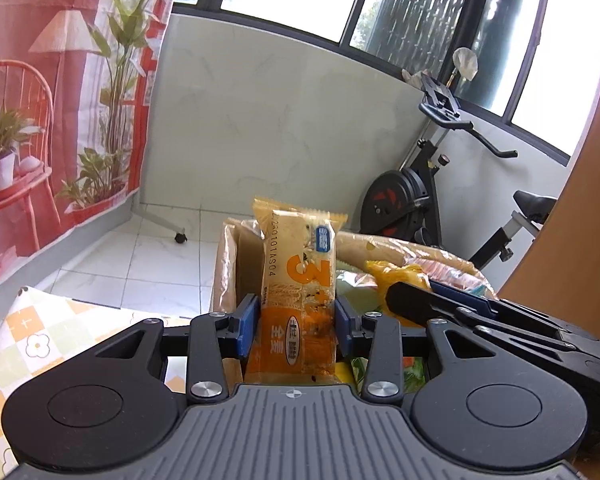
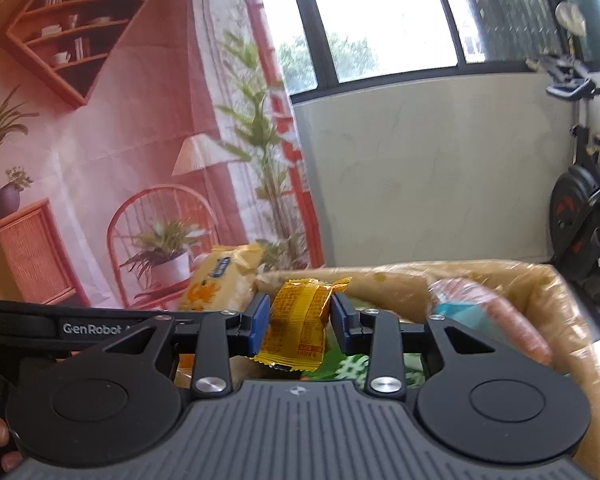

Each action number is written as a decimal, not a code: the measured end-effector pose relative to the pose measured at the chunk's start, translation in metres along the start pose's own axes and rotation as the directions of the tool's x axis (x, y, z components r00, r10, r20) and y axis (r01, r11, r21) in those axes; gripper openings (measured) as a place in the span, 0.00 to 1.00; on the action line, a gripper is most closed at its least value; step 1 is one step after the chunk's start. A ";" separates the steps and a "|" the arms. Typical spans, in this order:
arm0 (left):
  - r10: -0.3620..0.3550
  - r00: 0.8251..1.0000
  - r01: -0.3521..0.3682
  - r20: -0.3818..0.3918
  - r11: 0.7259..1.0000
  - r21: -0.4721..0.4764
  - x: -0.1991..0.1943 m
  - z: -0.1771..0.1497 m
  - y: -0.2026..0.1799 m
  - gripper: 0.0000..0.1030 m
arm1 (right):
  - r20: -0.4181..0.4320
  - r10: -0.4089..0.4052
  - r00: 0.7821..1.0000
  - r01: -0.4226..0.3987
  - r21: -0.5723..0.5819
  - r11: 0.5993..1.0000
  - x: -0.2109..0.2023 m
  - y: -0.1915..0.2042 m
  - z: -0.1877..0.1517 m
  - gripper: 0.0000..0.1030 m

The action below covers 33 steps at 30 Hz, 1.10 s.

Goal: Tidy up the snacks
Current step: 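Open both tools to drop the candy and cake bar into the box, then move both tools back down to the last snacks on the table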

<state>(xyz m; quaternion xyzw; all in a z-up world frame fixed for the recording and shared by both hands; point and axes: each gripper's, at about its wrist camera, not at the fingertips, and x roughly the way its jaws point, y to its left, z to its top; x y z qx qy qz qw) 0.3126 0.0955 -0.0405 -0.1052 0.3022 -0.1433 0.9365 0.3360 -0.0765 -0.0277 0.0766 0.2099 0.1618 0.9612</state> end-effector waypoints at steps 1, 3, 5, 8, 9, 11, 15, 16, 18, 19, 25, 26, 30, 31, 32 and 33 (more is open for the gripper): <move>0.002 1.000 -0.002 0.000 1.000 -0.004 0.001 0.001 0.002 0.46 | -0.013 0.006 1.000 -0.006 -0.006 1.000 0.002 0.001 0.000 0.36; 0.003 1.000 -0.003 0.006 1.000 -0.014 0.000 0.002 0.004 0.51 | -0.024 0.003 1.000 -0.003 -0.010 1.000 0.003 0.002 -0.003 0.39; 0.002 1.000 -0.001 0.014 1.000 -0.010 -0.003 0.002 0.004 0.51 | -0.045 0.028 0.999 -0.027 0.010 1.000 0.005 -0.001 -0.005 0.47; 0.006 1.000 -0.006 0.019 1.000 0.009 -0.009 0.000 -0.001 0.51 | -0.050 0.038 0.998 -0.037 0.015 0.999 0.001 -0.003 -0.007 0.53; 0.007 1.000 -0.007 0.020 1.000 0.017 -0.011 -0.001 -0.002 0.51 | -0.045 0.037 0.998 -0.036 0.008 0.999 -0.002 -0.002 -0.007 0.53; 0.010 1.000 -0.010 0.019 1.000 0.028 -0.016 -0.003 -0.003 0.51 | -0.027 0.032 0.999 -0.032 0.001 0.999 -0.011 -0.004 -0.008 0.53; 0.018 1.000 -0.018 0.014 0.999 0.039 -0.026 -0.009 -0.005 0.51 | 0.002 0.020 1.000 -0.020 0.022 1.000 -0.030 -0.012 -0.012 0.53; 0.022 1.000 -0.022 0.012 0.999 0.041 -0.028 -0.011 -0.006 0.51 | 0.008 0.015 1.000 -0.015 0.024 1.000 -0.035 -0.013 -0.014 0.53; 0.024 1.000 -0.024 0.007 0.999 0.048 -0.035 -0.016 -0.008 0.51 | 0.023 0.003 1.000 -0.004 0.021 1.000 -0.046 -0.016 -0.016 0.53; 0.025 1.000 -0.025 0.005 0.998 0.052 -0.038 -0.019 -0.009 0.51 | 0.031 -0.002 1.000 0.001 0.017 1.000 -0.051 -0.016 -0.018 0.53; 0.036 0.999 -0.037 0.014 0.997 0.069 -0.058 -0.038 -0.017 0.51 | 0.071 -0.042 0.997 0.042 0.001 0.999 -0.084 -0.022 -0.034 0.53; 0.044 0.999 -0.046 0.026 0.996 0.080 -0.062 -0.041 -0.018 0.51 | 0.075 -0.048 0.996 0.048 0.002 0.999 -0.088 -0.023 -0.036 0.53; 0.065 0.997 -0.071 0.049 0.991 0.114 -0.075 -0.050 -0.027 0.51 | 0.095 -0.069 0.993 0.070 -0.010 0.997 -0.104 -0.025 -0.048 0.53; 0.073 0.995 -0.080 0.061 0.990 0.119 -0.078 -0.051 -0.029 0.51 | 0.097 -0.072 0.993 0.074 -0.015 0.997 -0.107 -0.025 -0.050 0.53; 0.078 0.994 -0.087 0.073 0.989 0.122 -0.082 -0.054 -0.031 0.51 | 0.098 -0.076 0.992 0.078 -0.019 0.997 -0.111 -0.025 -0.053 0.53; 0.078 0.994 -0.088 0.082 0.988 0.125 -0.085 -0.056 -0.033 0.51 | 0.100 -0.078 0.992 0.081 -0.022 0.996 -0.114 -0.026 -0.056 0.53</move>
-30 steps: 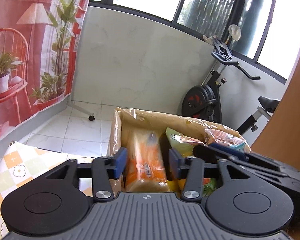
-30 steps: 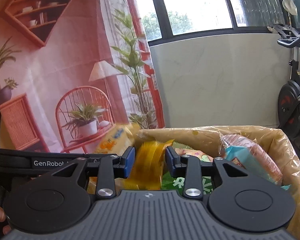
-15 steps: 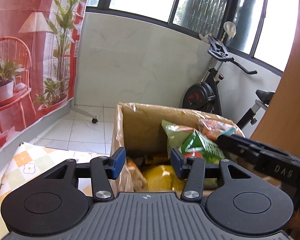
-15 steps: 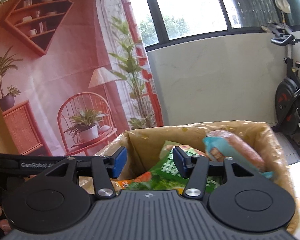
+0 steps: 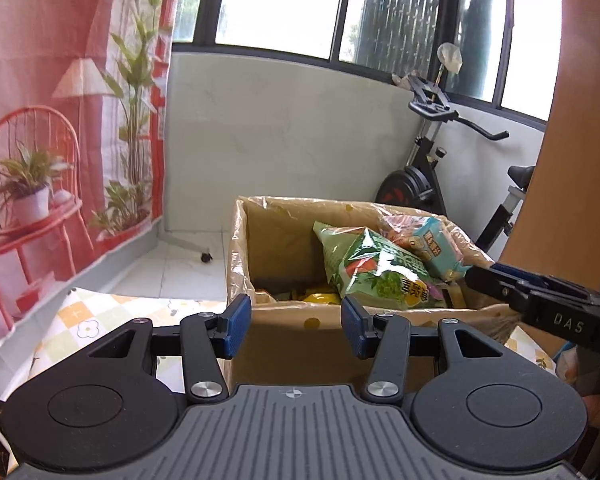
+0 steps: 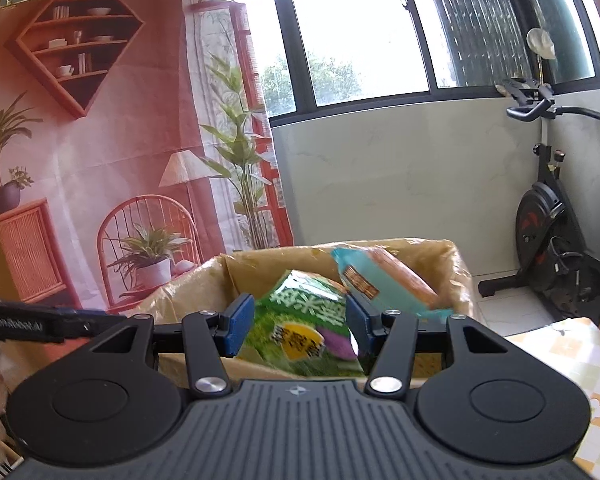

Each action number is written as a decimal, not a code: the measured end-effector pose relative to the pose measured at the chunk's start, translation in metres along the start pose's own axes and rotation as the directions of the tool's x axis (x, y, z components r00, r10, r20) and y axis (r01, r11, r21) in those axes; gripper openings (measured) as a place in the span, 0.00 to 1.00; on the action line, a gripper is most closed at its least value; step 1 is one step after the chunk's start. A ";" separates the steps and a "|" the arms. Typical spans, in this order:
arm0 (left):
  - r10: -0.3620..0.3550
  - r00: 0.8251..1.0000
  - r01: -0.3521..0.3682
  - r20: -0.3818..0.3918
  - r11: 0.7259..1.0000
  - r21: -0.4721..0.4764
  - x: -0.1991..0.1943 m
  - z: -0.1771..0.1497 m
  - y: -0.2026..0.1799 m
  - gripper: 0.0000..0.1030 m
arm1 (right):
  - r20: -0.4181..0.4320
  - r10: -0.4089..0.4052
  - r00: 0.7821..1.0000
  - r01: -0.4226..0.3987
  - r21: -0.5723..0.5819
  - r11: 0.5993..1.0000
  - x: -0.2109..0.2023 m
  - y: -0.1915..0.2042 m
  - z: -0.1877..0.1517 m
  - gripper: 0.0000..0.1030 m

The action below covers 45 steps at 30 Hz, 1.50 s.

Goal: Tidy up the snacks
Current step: 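Move both tools back down to the last snacks on the table, then close the right tool on the orange candy while the left tool grasps the clear packet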

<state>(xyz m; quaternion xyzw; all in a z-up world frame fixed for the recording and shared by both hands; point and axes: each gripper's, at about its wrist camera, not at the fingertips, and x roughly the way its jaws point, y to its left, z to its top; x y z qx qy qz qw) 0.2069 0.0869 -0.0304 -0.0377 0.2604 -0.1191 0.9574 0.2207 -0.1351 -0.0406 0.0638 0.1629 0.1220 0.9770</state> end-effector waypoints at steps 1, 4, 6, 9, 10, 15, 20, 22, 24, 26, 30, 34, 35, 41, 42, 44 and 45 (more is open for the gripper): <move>-0.001 1.000 0.001 0.010 1.000 -0.001 -0.004 -0.003 -0.002 0.51 | 0.001 -0.002 1.000 0.002 -0.002 1.000 -0.004 0.000 -0.003 0.53; -0.007 0.999 0.008 0.036 1.000 -0.023 -0.012 -0.016 -0.006 0.51 | 0.010 -0.005 1.000 0.005 -0.017 1.000 -0.016 0.000 -0.012 0.53; -0.011 0.999 0.013 0.035 0.999 -0.044 -0.014 -0.025 -0.008 0.51 | 0.016 -0.009 1.000 0.010 -0.033 0.999 -0.024 0.000 -0.018 0.53; -0.028 0.999 0.029 0.015 0.997 -0.071 -0.014 -0.039 -0.008 0.51 | 0.017 -0.014 1.000 0.015 -0.048 0.999 -0.036 -0.002 -0.029 0.53; -0.036 0.999 0.036 0.002 0.996 -0.080 -0.013 -0.043 -0.009 0.51 | 0.014 -0.015 1.000 0.016 -0.050 0.999 -0.038 -0.004 -0.033 0.53; -0.044 0.996 0.036 -0.084 0.994 -0.100 0.004 -0.066 -0.011 0.51 | -0.020 -0.023 1.000 0.022 -0.056 0.998 -0.049 -0.010 -0.053 0.53; -0.038 0.991 0.022 -0.132 0.993 -0.119 0.015 -0.086 -0.010 0.50 | -0.091 -0.022 0.996 0.016 -0.063 0.998 -0.049 -0.017 -0.080 0.52; -0.037 0.989 0.018 -0.146 0.991 -0.130 0.017 -0.093 -0.009 0.50 | -0.123 -0.036 0.992 0.029 -0.056 0.998 -0.046 -0.023 -0.090 0.49; -0.034 0.986 0.013 -0.161 0.991 -0.135 0.019 -0.098 -0.008 0.50 | -0.157 -0.054 0.986 0.047 -0.048 0.998 -0.040 -0.031 -0.102 0.47; -0.030 0.985 0.006 -0.172 0.990 -0.140 0.019 -0.106 -0.009 0.50 | -0.197 -0.069 0.978 0.064 -0.034 0.997 -0.032 -0.039 -0.114 0.45; -0.020 0.982 -0.010 -0.189 0.988 -0.154 0.019 -0.114 -0.007 0.50 | -0.283 -0.075 0.956 0.075 -0.008 0.997 -0.018 -0.050 -0.139 0.43; -0.016 0.979 -0.019 -0.204 0.986 -0.168 0.020 -0.116 -0.007 0.50 | -0.350 -0.055 0.935 0.060 0.003 0.998 -0.005 -0.051 -0.155 0.42; -0.017 0.978 -0.019 -0.209 0.985 -0.171 0.020 -0.118 -0.007 0.50 | -0.362 -0.050 0.931 0.054 0.003 0.999 -0.002 -0.050 -0.157 0.42; -0.016 0.973 -0.025 -0.232 0.984 -0.174 0.021 -0.122 -0.008 0.50 | -0.411 -0.029 0.911 0.033 0.004 0.999 0.011 -0.047 -0.172 0.42; -0.015 0.972 -0.027 -0.235 0.984 -0.174 0.021 -0.122 -0.009 0.50 | -0.415 -0.025 0.909 0.030 0.006 1.000 0.012 -0.047 -0.174 0.41; -0.014 0.970 -0.030 -0.241 0.984 -0.176 0.021 -0.123 -0.009 0.50 | -0.422 -0.018 0.907 0.027 0.017 0.999 0.015 -0.046 -0.176 0.39; -0.014 0.969 -0.031 -0.245 0.984 -0.178 0.021 -0.124 -0.009 0.50 | -0.424 -0.011 0.906 0.024 0.024 0.999 0.016 -0.046 -0.178 0.39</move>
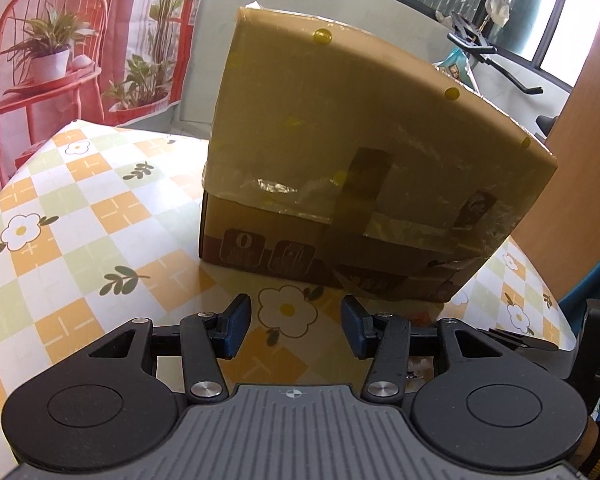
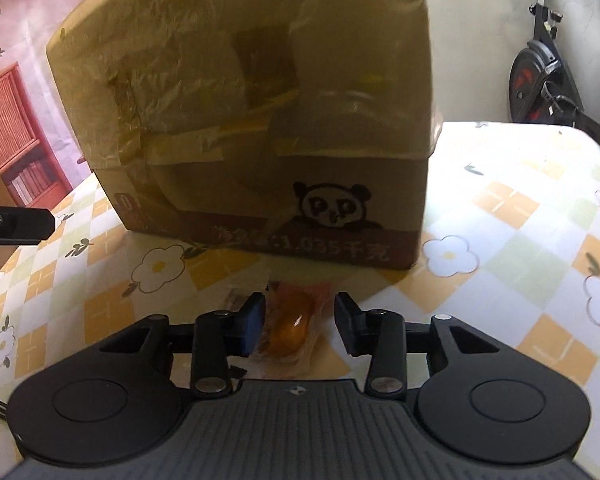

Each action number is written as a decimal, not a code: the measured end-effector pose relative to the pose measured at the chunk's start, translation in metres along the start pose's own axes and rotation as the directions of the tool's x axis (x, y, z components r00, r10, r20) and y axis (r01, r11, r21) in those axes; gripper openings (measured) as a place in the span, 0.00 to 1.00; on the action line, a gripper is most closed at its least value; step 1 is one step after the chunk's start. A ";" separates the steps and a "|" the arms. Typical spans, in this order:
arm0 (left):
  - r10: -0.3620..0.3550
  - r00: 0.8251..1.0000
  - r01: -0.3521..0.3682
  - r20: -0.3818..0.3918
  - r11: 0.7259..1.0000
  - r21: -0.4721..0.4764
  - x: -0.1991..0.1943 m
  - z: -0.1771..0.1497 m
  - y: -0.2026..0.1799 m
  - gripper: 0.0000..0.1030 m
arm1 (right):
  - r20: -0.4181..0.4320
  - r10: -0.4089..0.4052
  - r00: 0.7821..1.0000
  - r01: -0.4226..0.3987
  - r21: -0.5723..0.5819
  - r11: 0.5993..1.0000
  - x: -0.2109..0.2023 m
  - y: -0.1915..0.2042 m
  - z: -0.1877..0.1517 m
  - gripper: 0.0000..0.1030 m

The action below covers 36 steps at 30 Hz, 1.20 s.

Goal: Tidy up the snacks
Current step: 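Close the right tool on the orange candy while the left tool grasps the clear packet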

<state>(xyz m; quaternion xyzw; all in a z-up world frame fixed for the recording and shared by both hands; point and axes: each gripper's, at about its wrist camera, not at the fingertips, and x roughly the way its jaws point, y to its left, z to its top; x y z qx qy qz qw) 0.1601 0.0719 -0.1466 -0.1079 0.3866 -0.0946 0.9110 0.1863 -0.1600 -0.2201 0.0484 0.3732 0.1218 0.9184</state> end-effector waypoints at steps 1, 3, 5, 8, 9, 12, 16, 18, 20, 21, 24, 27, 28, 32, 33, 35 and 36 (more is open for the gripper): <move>0.001 1.000 -0.001 -0.003 1.000 -0.001 0.000 -0.001 0.000 0.50 | -0.003 0.007 1.000 -0.006 0.005 1.000 0.002 0.000 -0.001 0.39; 0.004 1.000 -0.004 -0.008 1.000 -0.001 0.001 -0.002 0.001 0.50 | 0.000 0.017 1.000 -0.017 0.027 0.999 0.003 -0.002 -0.003 0.36; 0.008 1.000 -0.008 -0.013 1.000 -0.005 0.002 -0.002 0.000 0.50 | 0.005 0.011 1.000 -0.011 0.039 0.999 0.003 -0.005 -0.005 0.24; 0.010 1.000 -0.010 -0.021 1.000 -0.009 0.004 -0.003 -0.001 0.50 | 0.014 0.010 1.000 -0.011 0.067 0.998 -0.003 -0.012 -0.006 0.24; 0.010 1.000 -0.010 -0.024 1.000 -0.008 0.005 -0.004 -0.002 0.50 | 0.018 0.002 1.000 -0.004 0.070 0.998 -0.005 -0.015 -0.008 0.24; 0.006 0.999 -0.006 -0.041 1.000 0.008 0.010 -0.006 -0.007 0.50 | 0.033 -0.018 0.999 0.015 0.086 0.996 -0.013 -0.024 -0.013 0.24; 0.000 0.998 0.003 -0.056 0.999 0.054 0.016 -0.007 -0.020 0.50 | 0.052 -0.064 0.997 0.059 0.096 0.994 -0.025 -0.035 -0.019 0.24; -0.007 0.998 0.012 -0.061 0.997 0.081 0.019 -0.006 -0.027 0.50 | 0.059 -0.076 0.995 0.071 0.091 0.993 -0.030 -0.038 -0.021 0.24; -0.011 0.998 0.018 -0.066 0.994 0.112 0.025 -0.007 -0.036 0.50 | 0.068 -0.088 0.994 0.084 0.071 0.994 -0.036 -0.040 -0.023 0.24; -0.011 0.997 0.020 -0.071 0.992 0.126 0.029 -0.007 -0.041 0.50 | 0.071 -0.095 0.993 0.090 0.066 0.994 -0.038 -0.042 -0.025 0.24; -0.019 0.995 0.036 -0.103 0.986 0.164 0.046 -0.010 -0.058 0.51 | 0.084 -0.092 0.992 0.084 0.089 0.992 -0.041 -0.049 -0.031 0.24; -0.017 0.989 0.045 -0.146 0.981 0.190 0.064 -0.014 -0.073 0.52 | 0.092 -0.100 0.991 0.095 0.055 0.994 -0.042 -0.045 -0.032 0.24; -0.018 0.987 0.048 -0.161 0.981 0.187 0.070 -0.016 -0.076 0.55 | 0.094 -0.098 0.991 0.095 0.041 0.995 -0.041 -0.043 -0.032 0.24; -0.006 0.981 0.041 -0.193 0.982 0.183 0.088 -0.022 -0.085 0.56 | 0.099 -0.085 0.991 0.084 0.013 0.996 -0.039 -0.039 -0.034 0.24; -0.005 0.980 0.042 -0.199 0.982 0.182 0.091 -0.023 -0.087 0.56 | 0.099 -0.079 0.992 0.077 0.021 0.997 -0.039 -0.041 -0.034 0.24; -0.020 0.979 0.056 -0.205 0.983 0.175 0.098 -0.025 -0.093 0.57 | 0.100 -0.066 0.993 0.062 0.036 0.997 -0.038 -0.044 -0.034 0.24; -0.026 0.978 0.063 -0.207 0.983 0.174 0.099 -0.026 -0.095 0.57 | 0.101 -0.061 0.993 0.057 0.041 0.998 -0.038 -0.045 -0.034 0.24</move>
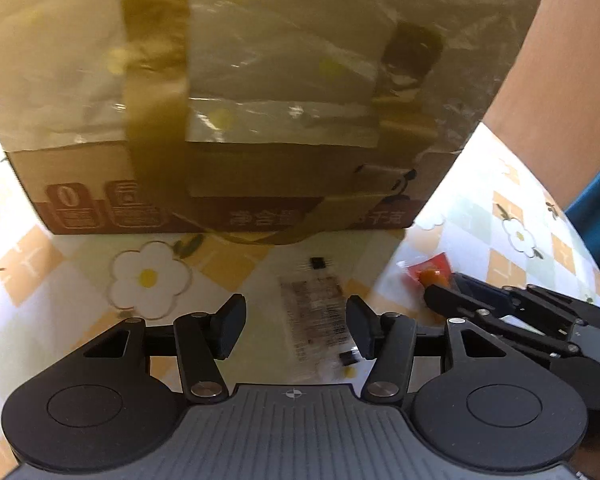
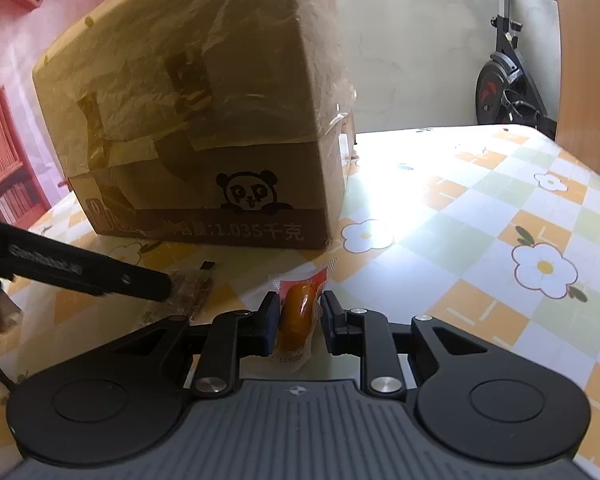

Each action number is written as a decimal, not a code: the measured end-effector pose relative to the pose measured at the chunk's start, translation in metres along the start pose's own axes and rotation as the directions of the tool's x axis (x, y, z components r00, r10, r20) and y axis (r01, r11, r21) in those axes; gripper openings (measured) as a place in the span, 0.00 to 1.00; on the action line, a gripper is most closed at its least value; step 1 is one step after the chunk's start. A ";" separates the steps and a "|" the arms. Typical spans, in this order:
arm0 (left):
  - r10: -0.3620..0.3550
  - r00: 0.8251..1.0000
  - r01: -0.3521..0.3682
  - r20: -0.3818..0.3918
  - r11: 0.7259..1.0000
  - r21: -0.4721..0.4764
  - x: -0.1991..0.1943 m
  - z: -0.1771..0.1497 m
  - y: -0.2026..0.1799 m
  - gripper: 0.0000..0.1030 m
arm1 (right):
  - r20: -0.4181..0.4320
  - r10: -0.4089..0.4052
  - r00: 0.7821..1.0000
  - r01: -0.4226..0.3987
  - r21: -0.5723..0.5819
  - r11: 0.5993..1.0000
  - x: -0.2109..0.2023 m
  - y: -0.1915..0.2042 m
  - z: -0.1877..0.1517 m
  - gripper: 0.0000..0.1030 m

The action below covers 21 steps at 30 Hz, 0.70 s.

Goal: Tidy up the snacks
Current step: 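Close the right tool on the orange candy while the left tool grasps the clear packet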

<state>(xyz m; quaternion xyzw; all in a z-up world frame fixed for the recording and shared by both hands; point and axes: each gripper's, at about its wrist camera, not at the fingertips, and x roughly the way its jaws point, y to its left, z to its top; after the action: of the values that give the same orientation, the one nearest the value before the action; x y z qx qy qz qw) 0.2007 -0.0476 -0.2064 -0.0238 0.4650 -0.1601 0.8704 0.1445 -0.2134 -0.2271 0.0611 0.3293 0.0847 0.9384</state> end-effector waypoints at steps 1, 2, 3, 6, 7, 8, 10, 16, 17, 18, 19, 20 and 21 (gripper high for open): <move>0.002 1.000 -0.002 -0.001 1.000 0.004 0.003 0.001 -0.003 0.58 | 0.000 0.003 1.000 -0.003 0.001 1.000 0.000 0.000 0.000 0.24; 0.008 1.000 -0.008 -0.001 1.000 0.010 0.006 0.001 -0.005 0.58 | 0.000 0.005 1.000 -0.005 0.001 1.000 0.000 0.000 0.000 0.24; 0.013 1.000 -0.013 -0.003 1.000 0.018 0.008 0.000 -0.008 0.58 | 0.001 0.008 1.000 -0.008 0.004 1.000 0.001 -0.001 0.000 0.24; 0.032 0.999 -0.032 0.003 0.998 0.045 0.014 0.000 -0.014 0.60 | 0.001 0.016 1.000 -0.016 0.014 1.000 0.000 -0.003 0.000 0.24; 0.042 0.999 -0.043 0.007 0.997 0.057 0.016 0.000 -0.016 0.61 | 0.002 0.018 1.000 -0.018 0.017 1.000 0.000 -0.003 0.000 0.24; 0.052 0.999 -0.053 0.010 0.996 0.066 0.017 0.000 -0.017 0.61 | 0.003 0.020 1.000 -0.020 0.021 1.000 0.000 -0.003 0.000 0.24; 0.068 0.998 -0.069 0.017 0.995 0.074 0.018 -0.001 -0.021 0.61 | 0.003 0.026 1.000 -0.026 0.030 0.999 0.000 -0.004 -0.001 0.24; 0.111 0.993 -0.114 0.035 0.987 0.116 0.019 -0.009 -0.030 0.47 | 0.004 0.045 0.999 -0.045 0.060 0.997 -0.001 -0.010 -0.001 0.24; 0.106 0.994 -0.109 0.035 0.988 0.108 0.018 -0.010 -0.028 0.45 | 0.004 0.046 0.999 -0.046 0.062 0.997 -0.001 -0.010 -0.001 0.24; 0.106 0.994 -0.109 0.035 0.989 0.103 0.017 -0.011 -0.027 0.45 | 0.005 0.047 0.999 -0.047 0.063 0.997 -0.001 -0.010 -0.001 0.24; 0.112 0.993 -0.115 0.035 0.988 0.101 0.016 -0.013 -0.026 0.45 | 0.005 0.048 0.999 -0.048 0.064 0.997 -0.001 -0.010 -0.001 0.24; 0.114 0.993 -0.117 0.036 0.988 0.100 0.015 -0.015 -0.026 0.45 | 0.005 0.049 0.999 -0.049 0.066 0.997 -0.001 -0.011 -0.001 0.24; 0.112 0.993 -0.115 0.038 0.989 0.095 0.014 -0.016 -0.023 0.45 | 0.005 0.050 0.999 -0.050 0.068 0.996 -0.001 -0.011 -0.001 0.24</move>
<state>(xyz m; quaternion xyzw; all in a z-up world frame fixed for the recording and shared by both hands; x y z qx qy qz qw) 0.1888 -0.0718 -0.2220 0.0423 0.4430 -0.1323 0.8857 0.1442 -0.2242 -0.2294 0.1015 0.3287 0.0966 0.9340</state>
